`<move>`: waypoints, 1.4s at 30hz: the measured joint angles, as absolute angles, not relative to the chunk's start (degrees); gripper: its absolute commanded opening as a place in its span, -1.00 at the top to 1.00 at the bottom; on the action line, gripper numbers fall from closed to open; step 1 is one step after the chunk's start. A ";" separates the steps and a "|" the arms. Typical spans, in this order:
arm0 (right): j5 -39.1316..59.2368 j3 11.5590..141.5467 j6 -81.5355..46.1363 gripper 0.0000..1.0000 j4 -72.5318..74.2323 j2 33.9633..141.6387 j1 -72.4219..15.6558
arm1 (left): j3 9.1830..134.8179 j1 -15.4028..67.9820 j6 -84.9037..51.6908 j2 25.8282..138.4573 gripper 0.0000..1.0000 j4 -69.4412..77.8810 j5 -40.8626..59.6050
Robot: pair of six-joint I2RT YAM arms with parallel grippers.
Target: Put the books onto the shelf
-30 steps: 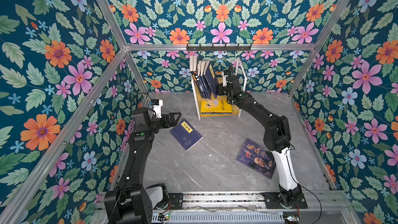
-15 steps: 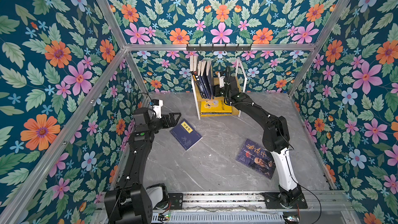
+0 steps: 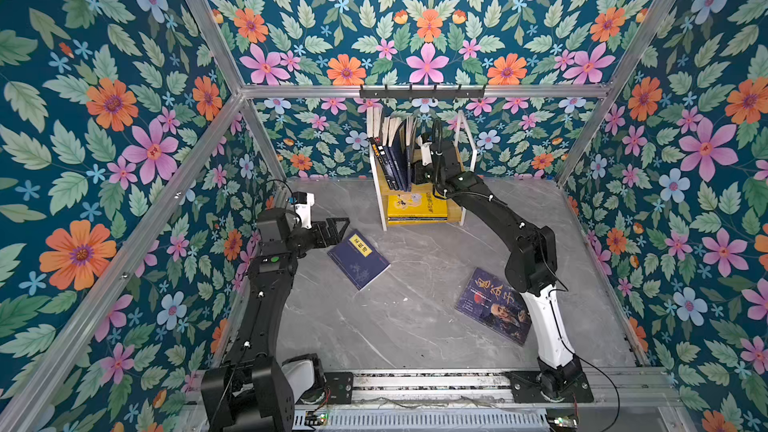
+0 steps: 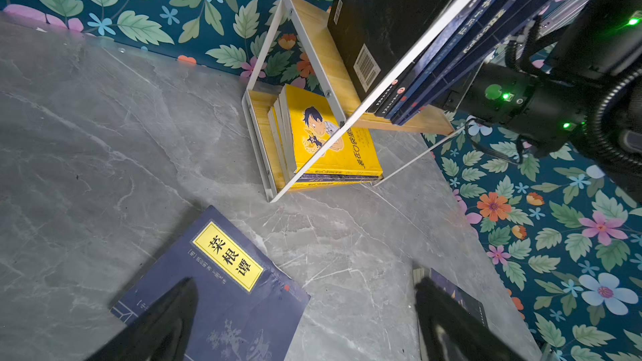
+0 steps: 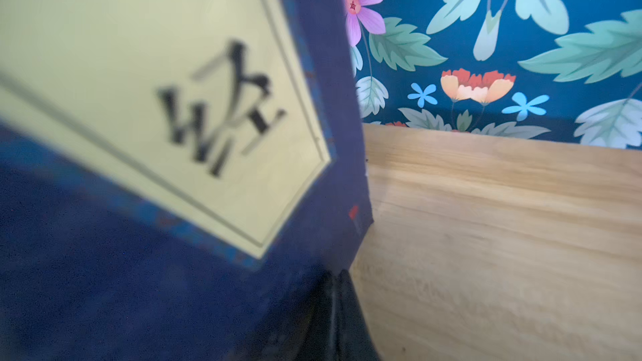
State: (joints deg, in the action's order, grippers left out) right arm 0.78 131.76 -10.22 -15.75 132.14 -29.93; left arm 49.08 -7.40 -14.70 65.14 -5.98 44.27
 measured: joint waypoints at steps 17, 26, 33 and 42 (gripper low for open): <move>5.98 145.45 -5.30 0.96 -19.55 136.44 -30.81 | 48.97 -7.44 -14.70 64.53 -0.99 -6.02 44.27; 7.29 146.36 -3.86 0.94 -19.70 135.61 -31.00 | 49.01 -7.44 -14.70 64.60 -1.00 -6.04 44.29; 5.74 145.43 -1.26 0.90 -23.42 130.19 -30.98 | 49.21 -7.44 -14.72 64.60 -0.99 -6.02 44.29; 4.38 136.68 -0.08 0.89 -23.81 123.22 -30.17 | 49.06 -7.46 -14.94 64.90 -0.99 -5.87 44.31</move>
State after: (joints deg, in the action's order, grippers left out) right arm 4.38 136.68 -0.08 -23.81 123.22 -30.17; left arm 49.06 -7.46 -14.94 64.90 -5.87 44.31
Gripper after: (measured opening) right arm 0.056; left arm 0.996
